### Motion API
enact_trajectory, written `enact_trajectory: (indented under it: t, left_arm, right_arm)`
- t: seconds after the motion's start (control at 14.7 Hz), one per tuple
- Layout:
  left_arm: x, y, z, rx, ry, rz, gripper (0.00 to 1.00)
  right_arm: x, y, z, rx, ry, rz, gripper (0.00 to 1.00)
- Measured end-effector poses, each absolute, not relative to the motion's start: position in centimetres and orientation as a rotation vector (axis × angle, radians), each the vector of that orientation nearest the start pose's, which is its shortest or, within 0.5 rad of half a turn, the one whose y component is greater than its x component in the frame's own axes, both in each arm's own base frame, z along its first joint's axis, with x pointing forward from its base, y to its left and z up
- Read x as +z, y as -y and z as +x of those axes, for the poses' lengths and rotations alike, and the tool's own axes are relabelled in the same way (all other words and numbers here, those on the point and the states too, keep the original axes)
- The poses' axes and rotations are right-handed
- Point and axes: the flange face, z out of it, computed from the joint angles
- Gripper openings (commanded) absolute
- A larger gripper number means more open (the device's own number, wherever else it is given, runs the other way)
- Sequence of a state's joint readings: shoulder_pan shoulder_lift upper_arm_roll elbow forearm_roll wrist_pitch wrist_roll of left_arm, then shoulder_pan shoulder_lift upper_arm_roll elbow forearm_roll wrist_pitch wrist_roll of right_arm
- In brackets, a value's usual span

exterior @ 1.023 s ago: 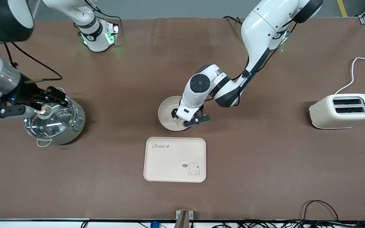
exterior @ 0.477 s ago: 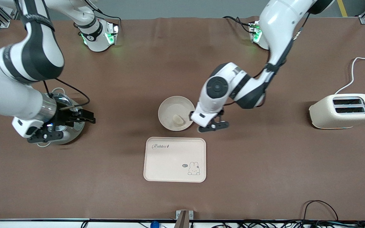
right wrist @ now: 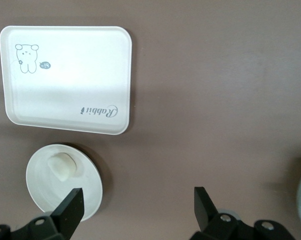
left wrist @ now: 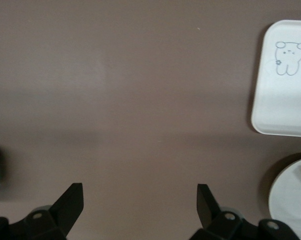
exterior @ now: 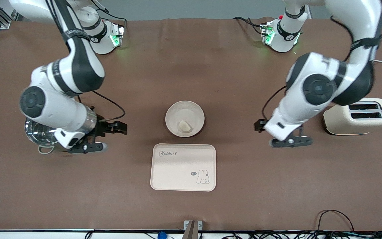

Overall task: Place bun in plate and plate on tray
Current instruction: 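Release the bun and raise the left gripper while the right gripper approaches, then move the left gripper back while the right gripper grasps the plate rim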

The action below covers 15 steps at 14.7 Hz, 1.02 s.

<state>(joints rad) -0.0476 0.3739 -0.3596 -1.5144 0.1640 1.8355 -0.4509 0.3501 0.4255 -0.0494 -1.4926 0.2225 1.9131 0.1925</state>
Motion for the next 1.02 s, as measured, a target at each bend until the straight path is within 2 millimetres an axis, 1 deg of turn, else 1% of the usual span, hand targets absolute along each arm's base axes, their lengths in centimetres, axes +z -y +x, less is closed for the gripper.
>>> enact_trajectory:
  t: [0.07, 0.14, 0.27, 0.34, 0.48, 0.61, 0.68, 0.75, 0.89, 1.02]
  left_arm:
    - [46.9, 21.0, 62.6, 0.008, 0.027, -3.1, 1.0]
    - [47.9, 20.4, 62.5, -0.009, 0.021, -3.099, 1.0]
    - [49.3, 19.8, 62.3, -0.037, 0.015, -3.097, 1.0]
    - [49.7, 19.4, 62.3, -0.044, 0.008, -3.096, 1.0]
    - [51.0, 18.4, 62.1, -0.051, -0.002, -3.089, 1.0]
    - [53.1, 17.1, 61.2, -0.035, -0.02, -3.062, 1.0]
    - [54.3, 15.8, 60.8, -0.034, -0.048, -3.048, 1.0]
    - [55.6, 14.1, 60.4, -0.034, -0.072, -3.045, 1.0]
    - [58.3, 10.2, 59.6, -0.033, -0.091, -3.061, 1.0]
    - [60.4, 7.2, 58.8, -0.056, -0.119, -3.069, 1.0]
  right_arm:
    - [41.6, -23.4, 64.4, 0.06, 0.051, -2.959, 0.97]
    - [40.1, -24.5, 64.1, 0.05, 0.053, -2.961, 0.97]
    - [37.1, -26.0, 63.2, 0.061, 0.064, -2.97, 0.97]
    - [35.9, -26.5, 62.9, 0.077, 0.074, -2.975, 0.97]
    - [34.4, -27.3, 62.3, 0.111, 0.091, -2.983, 0.97]
    - [33.4, -28.3, 61.6, 0.139, 0.115, -2.989, 0.96]
    - [32.8, -29.1, 61.2, 0.153, 0.132, -2.991, 0.96]
    - [32.2, -29.9, 60.7, 0.169, 0.152, -2.995, 0.95]
    - [31.0, -31.4, 59.9, 0.195, 0.187, -3.0, 0.92]
    - [30.1, -32.2, 59.5, 0.214, 0.205, -3.004, 0.89]
